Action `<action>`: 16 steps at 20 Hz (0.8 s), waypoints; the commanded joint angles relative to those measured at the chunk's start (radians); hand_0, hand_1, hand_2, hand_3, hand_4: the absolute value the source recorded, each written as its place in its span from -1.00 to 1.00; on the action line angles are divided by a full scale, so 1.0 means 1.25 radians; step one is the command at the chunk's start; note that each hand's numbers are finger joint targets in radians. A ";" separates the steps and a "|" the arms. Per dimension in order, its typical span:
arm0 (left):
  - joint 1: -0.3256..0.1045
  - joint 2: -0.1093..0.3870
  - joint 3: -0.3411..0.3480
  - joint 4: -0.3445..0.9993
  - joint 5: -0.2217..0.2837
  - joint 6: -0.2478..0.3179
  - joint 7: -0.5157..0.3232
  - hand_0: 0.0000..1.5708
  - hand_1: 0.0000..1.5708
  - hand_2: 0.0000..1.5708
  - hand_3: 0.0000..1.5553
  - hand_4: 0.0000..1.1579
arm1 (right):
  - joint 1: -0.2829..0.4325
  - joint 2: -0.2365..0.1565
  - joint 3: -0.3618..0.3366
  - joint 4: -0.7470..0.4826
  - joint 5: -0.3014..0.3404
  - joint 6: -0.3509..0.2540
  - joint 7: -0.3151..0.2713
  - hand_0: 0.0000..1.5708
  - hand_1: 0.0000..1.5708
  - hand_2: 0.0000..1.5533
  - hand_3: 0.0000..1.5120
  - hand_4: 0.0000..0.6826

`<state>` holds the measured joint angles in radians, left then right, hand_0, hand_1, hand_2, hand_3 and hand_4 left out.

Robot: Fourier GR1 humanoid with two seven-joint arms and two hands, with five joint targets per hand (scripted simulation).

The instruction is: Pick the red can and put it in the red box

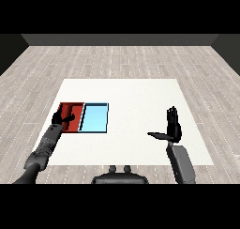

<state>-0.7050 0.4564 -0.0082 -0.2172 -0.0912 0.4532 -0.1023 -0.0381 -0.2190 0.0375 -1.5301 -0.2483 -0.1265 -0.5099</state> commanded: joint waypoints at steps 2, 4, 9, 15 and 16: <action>-0.010 -0.025 0.054 0.075 0.040 -0.035 -0.025 0.44 0.44 0.39 -1.00 -0.09 | -0.005 0.010 0.009 -0.005 0.020 -0.007 -0.017 -1.00 -1.00 -1.00 -1.00 -1.00; 0.005 0.001 0.029 0.095 0.011 -0.088 -0.052 -0.09 -0.09 -0.11 -1.00 -0.13 | -0.001 0.014 -0.008 0.018 -0.012 0.024 -0.039 -1.00 -1.00 -1.00 -1.00 -1.00; -0.061 0.037 -0.070 0.153 -0.096 -0.131 0.055 -1.00 -1.00 -1.00 -1.00 -1.00 | 0.023 0.013 -0.003 -0.021 -0.018 0.040 -0.043 -1.00 -1.00 -1.00 -1.00 -1.00; -0.098 0.004 -0.034 0.153 -0.064 -0.107 0.138 -1.00 -1.00 -1.00 -1.00 -1.00 | 0.022 0.022 0.007 -0.036 -0.004 0.033 -0.028 -1.00 -1.00 -1.00 -1.00 -1.00; -0.041 0.010 -0.022 0.143 -0.052 -0.083 0.065 -1.00 -1.00 -1.00 -1.00 -1.00 | 0.050 -0.002 -0.010 -0.046 -0.013 0.057 -0.045 -1.00 -1.00 -1.00 -1.00 -1.00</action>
<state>-0.7892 0.4772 -0.0590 -0.0303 -0.1764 0.3146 0.0074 -0.0069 -0.2135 0.0297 -1.5719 -0.2652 -0.0753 -0.5447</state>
